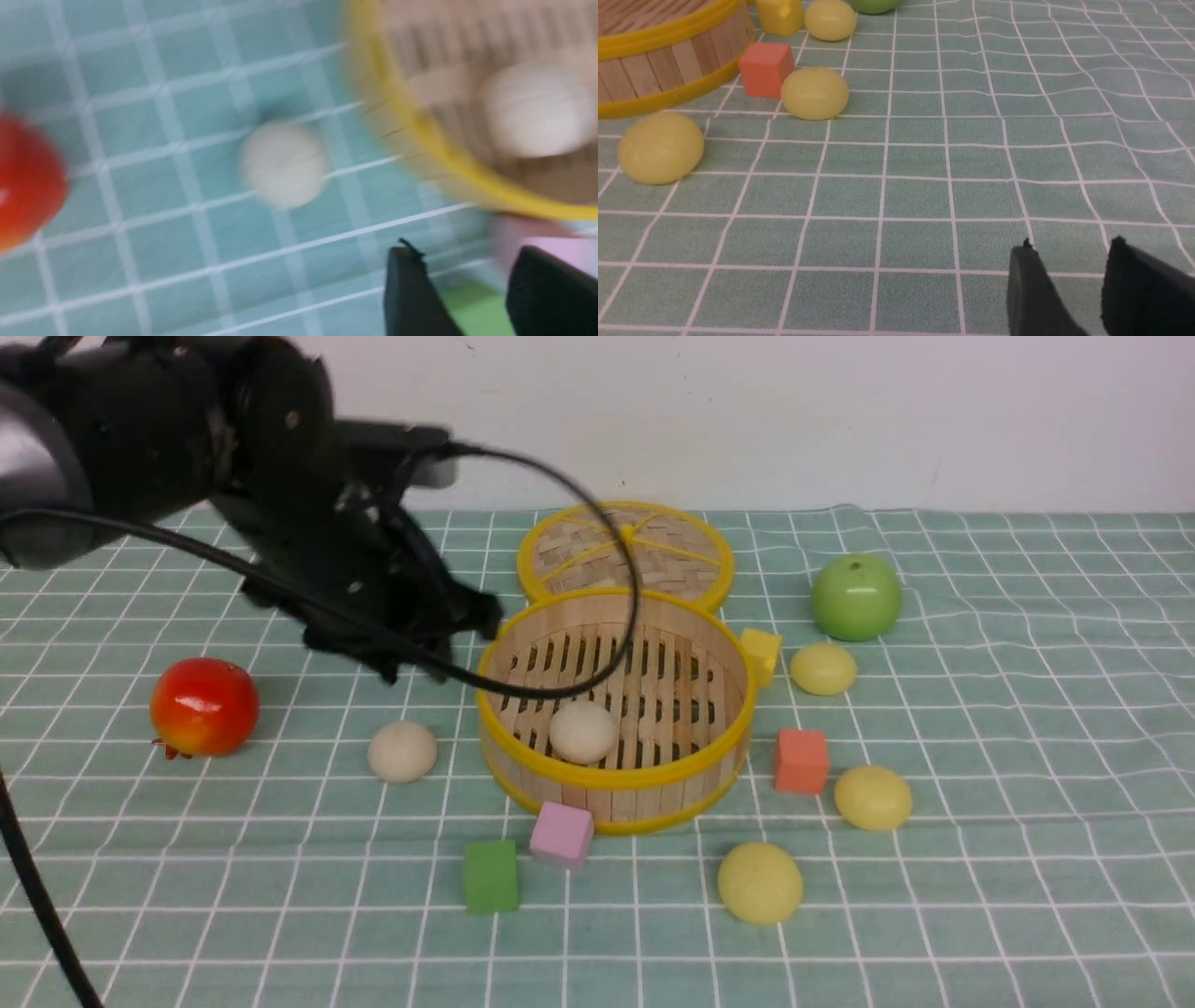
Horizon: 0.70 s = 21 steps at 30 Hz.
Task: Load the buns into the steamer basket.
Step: Use the left arm to grab a steamed stuffed bun
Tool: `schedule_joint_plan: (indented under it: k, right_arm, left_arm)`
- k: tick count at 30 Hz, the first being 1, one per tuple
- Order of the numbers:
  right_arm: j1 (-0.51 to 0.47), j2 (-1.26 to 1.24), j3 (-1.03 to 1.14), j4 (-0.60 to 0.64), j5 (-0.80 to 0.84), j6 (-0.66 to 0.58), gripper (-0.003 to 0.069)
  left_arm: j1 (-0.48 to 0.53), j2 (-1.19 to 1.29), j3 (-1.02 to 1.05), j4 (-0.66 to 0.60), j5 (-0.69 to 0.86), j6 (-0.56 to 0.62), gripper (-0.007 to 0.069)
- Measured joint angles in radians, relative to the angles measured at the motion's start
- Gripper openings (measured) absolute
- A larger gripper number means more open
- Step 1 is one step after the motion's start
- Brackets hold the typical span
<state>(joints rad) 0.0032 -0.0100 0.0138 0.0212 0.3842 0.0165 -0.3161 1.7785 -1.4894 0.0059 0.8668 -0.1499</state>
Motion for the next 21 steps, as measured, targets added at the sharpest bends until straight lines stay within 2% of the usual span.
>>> schedule_joint_plan:
  k: [4,10,14,21]
  right_arm:
    - [0.0,0.0,0.0,0.0,0.0,0.0,0.024]
    - [0.0,0.0,0.0,0.0,0.0,0.0,0.024]
    - [0.0,0.0,0.0,0.0,0.0,0.0,0.024]
    - [0.0,0.0,0.0,0.0,0.0,0.0,0.024]
  left_arm:
    - [0.042,0.078,0.012,-0.006,-0.08,0.003,0.0225]
    - [0.044,0.159,0.013,0.028,-0.172,0.007,0.0247]
    - [0.044,0.203,0.013,0.104,-0.228,0.005,0.0257]
    - [0.044,0.249,0.013,0.118,-0.256,0.005,0.0258]
